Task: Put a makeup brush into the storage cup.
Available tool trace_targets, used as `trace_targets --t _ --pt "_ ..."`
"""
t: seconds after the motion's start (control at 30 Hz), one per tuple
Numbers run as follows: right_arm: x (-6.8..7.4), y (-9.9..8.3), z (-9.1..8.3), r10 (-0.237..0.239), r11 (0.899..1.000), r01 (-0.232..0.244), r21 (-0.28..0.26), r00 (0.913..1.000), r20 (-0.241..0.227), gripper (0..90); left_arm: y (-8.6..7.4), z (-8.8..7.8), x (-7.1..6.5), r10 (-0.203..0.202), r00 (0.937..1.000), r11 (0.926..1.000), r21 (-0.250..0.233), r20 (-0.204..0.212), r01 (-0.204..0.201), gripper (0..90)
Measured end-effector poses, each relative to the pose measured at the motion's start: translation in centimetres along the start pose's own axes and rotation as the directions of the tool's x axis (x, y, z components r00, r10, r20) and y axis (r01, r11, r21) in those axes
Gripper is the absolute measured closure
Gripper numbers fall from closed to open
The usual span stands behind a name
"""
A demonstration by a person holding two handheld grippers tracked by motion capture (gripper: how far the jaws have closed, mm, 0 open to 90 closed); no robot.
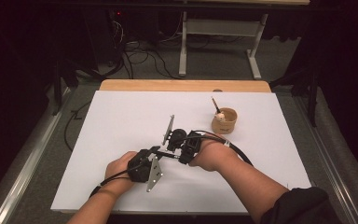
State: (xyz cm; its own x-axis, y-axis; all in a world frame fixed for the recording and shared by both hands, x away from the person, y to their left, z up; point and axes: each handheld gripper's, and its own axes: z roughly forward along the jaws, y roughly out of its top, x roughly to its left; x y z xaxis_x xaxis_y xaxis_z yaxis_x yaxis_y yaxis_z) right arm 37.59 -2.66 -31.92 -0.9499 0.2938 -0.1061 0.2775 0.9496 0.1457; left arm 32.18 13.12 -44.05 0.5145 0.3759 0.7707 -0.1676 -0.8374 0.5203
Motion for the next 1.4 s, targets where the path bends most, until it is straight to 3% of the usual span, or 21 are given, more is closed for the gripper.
trace_targets --t 0.03,0.77,1.0,1.4 --pt "-0.02 0.03 -0.08 0.004 1.0 -0.004 -0.001 1.0 0.0 78.3 -0.03 0.09 -0.07 -0.014 0.9999 0.9998 -0.011 0.002 0.014 67.7" --pt "0.27 0.33 -0.25 -0.014 1.0 0.014 0.005 0.9998 0.01 78.5 0.02 -0.29 0.0 0.03 0.9995 0.9995 -0.002 -0.007 -0.03 76.3" --pt "0.45 0.62 -0.3 -0.021 1.0 0.021 0.01 0.9998 0.001 78.6 0.28 -0.32 -0.06 0.038 0.999 0.9992 -0.007 -0.025 -0.038 65.0" --pt "0.51 0.94 0.05 -0.017 1.0 0.017 -0.001 0.9999 0.002 78.5 0.21 -0.33 -0.1 0.043 0.9987 0.999 -0.012 -0.027 -0.043 73.4"
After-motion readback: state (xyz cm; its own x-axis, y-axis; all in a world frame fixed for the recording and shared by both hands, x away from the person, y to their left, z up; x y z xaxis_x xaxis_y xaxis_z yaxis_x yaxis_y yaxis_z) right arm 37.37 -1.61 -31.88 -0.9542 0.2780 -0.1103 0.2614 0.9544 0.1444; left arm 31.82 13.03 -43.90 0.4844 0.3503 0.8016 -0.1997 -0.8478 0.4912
